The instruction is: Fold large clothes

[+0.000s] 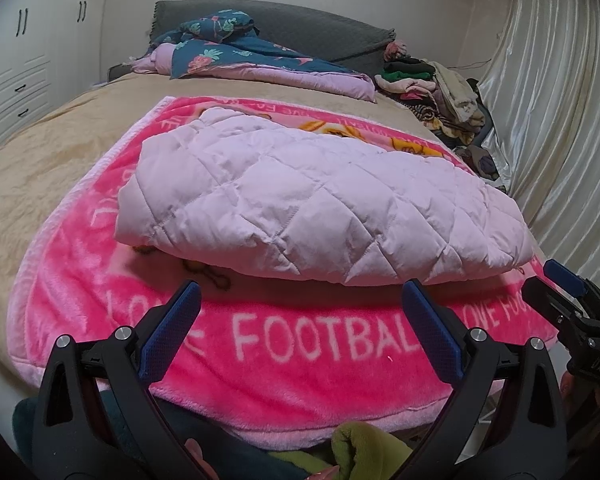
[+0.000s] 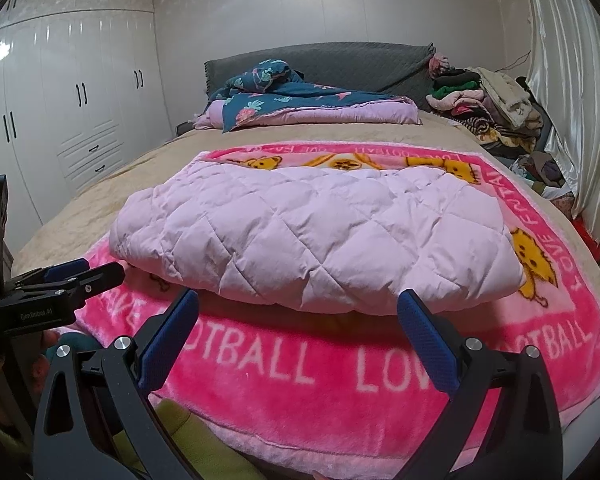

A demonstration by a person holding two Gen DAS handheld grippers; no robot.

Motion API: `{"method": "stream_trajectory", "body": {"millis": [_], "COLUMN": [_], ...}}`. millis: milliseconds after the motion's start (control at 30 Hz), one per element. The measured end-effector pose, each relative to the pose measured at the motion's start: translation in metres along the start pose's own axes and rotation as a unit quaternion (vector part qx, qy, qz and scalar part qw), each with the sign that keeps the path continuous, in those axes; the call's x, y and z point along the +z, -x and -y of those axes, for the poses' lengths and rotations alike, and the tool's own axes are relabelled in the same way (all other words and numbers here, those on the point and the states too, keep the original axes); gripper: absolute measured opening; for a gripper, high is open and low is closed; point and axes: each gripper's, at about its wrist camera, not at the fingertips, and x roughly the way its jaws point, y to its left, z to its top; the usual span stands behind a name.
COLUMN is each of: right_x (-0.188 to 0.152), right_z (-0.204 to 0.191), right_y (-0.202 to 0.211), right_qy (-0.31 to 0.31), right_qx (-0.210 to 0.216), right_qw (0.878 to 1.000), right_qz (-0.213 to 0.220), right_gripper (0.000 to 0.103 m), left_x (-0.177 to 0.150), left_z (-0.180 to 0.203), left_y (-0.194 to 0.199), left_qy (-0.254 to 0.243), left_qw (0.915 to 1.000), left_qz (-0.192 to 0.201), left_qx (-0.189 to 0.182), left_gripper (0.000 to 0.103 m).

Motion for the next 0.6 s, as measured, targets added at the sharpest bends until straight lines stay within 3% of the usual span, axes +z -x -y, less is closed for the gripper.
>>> {"method": "stream_trajectory", "body": {"millis": [600], "right_x": [-0.0006], "right_z": [-0.0008], "right_y": [-0.0011], "right_qy": [0.002], "right_qx": [0.002], "right_qw": [1.0], "right_qz": [-0.003], "right_gripper": [0.099], "left_x": [-0.0001], "left_z": [-0.0045], "left_y": [0.0017], "left_qy": [0.005], "left_qw": [0.9999], "left_qz": [0.003], "left_qx": [0.014], "left_gripper": [0.094]}}
